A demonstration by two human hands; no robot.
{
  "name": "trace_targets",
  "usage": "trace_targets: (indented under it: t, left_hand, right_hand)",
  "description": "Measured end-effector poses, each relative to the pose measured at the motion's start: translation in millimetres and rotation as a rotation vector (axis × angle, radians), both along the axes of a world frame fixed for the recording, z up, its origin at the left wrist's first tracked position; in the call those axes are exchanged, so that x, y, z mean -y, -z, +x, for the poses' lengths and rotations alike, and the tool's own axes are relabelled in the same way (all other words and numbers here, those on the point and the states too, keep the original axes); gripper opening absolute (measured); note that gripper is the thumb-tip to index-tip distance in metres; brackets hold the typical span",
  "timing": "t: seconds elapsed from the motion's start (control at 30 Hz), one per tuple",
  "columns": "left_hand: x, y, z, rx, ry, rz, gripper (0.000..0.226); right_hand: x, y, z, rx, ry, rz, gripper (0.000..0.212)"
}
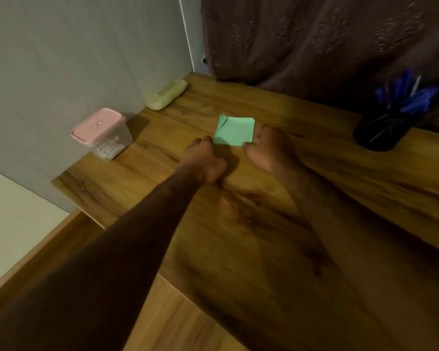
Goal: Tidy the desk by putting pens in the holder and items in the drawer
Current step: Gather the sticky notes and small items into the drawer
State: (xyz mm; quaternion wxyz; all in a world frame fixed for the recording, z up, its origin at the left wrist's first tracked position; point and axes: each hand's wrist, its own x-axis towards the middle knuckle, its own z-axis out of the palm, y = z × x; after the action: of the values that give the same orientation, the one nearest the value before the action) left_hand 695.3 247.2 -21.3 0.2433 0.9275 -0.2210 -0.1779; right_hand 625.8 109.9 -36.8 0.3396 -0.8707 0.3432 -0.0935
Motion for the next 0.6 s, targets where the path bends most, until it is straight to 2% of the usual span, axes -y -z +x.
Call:
trace_targets:
  t: [0.1,0.23,0.37,0.47,0.6]
  left_hand:
    - [15.8,5.7,15.9,-0.062,-0.095,0.020,0.060]
    - [25.9,11.4,23.4,-0.088,-0.113,0.039,0.070]
    - [26.8,19.9,25.3,-0.178,-0.235,-0.149,0.065]
    - [23.3,19.2,23.1,-0.287,-0.421,-0.371,0.049]
    - [18.5,22.0,17.2,-0.335,-0.495,-0.488,0.036]
  right_hand:
    - [6.4,13.7,20.2,0.010,0.045,0.070,0.048]
    - [6.0,20.5,30.4,-0.025,0.066,0.000,0.052]
    - [6.1,22.2,26.8,-0.030,0.078,-0.008,0.052]
    - [3.9,17.3,25.1,0.048,0.156,0.143,0.046]
    - [1.5,9.8,14.9,0.156,0.172,0.456,0.035]
